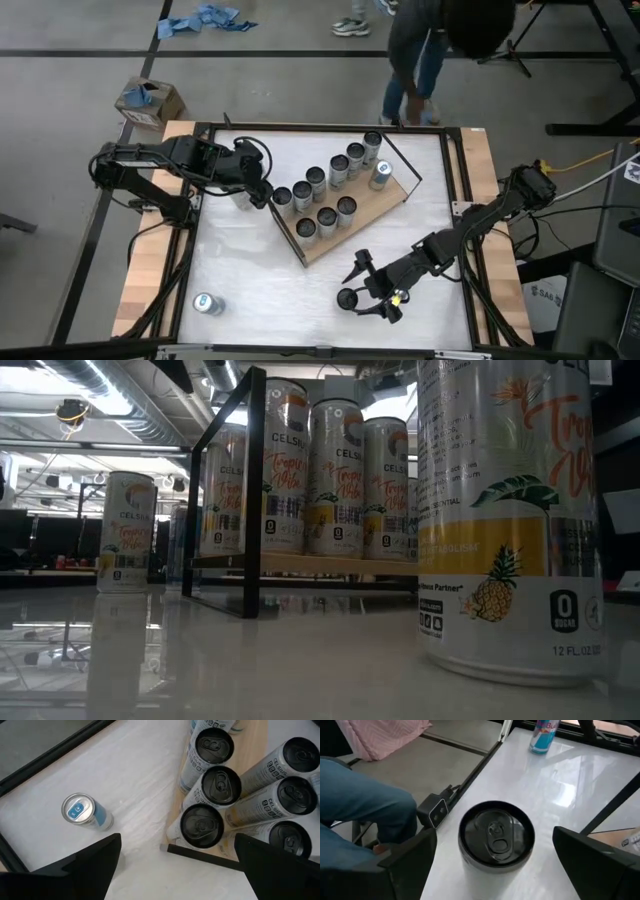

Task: Place canned beverage on shelf
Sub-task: Put the white yellow soda can on the shelf

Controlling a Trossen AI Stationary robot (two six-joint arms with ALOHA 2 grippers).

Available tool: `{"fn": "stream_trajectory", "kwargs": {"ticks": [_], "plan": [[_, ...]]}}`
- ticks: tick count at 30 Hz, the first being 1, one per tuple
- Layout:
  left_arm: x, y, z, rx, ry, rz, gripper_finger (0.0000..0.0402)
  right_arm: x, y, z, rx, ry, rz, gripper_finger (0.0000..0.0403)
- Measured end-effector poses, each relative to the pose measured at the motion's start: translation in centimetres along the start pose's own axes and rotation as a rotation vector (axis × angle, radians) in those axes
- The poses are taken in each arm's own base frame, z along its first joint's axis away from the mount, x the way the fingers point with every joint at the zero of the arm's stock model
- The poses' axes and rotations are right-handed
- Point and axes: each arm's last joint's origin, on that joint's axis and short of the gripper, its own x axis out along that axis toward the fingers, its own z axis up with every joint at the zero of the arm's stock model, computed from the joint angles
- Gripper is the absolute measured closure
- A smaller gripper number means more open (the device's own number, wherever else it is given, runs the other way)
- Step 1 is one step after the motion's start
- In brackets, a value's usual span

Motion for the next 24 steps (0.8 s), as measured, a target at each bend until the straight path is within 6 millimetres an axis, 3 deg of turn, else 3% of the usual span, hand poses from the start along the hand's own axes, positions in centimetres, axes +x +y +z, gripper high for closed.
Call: {"fn": "stream_trajectory", "kwargs": {"ticks": [24], "plan": [[0.0, -0.1, 0.0, -0.006, -0.003, -0.004, 0.0023, 3.0, 0.1, -1.5, 0.001, 0.0, -0.017, 0.0017]]}}
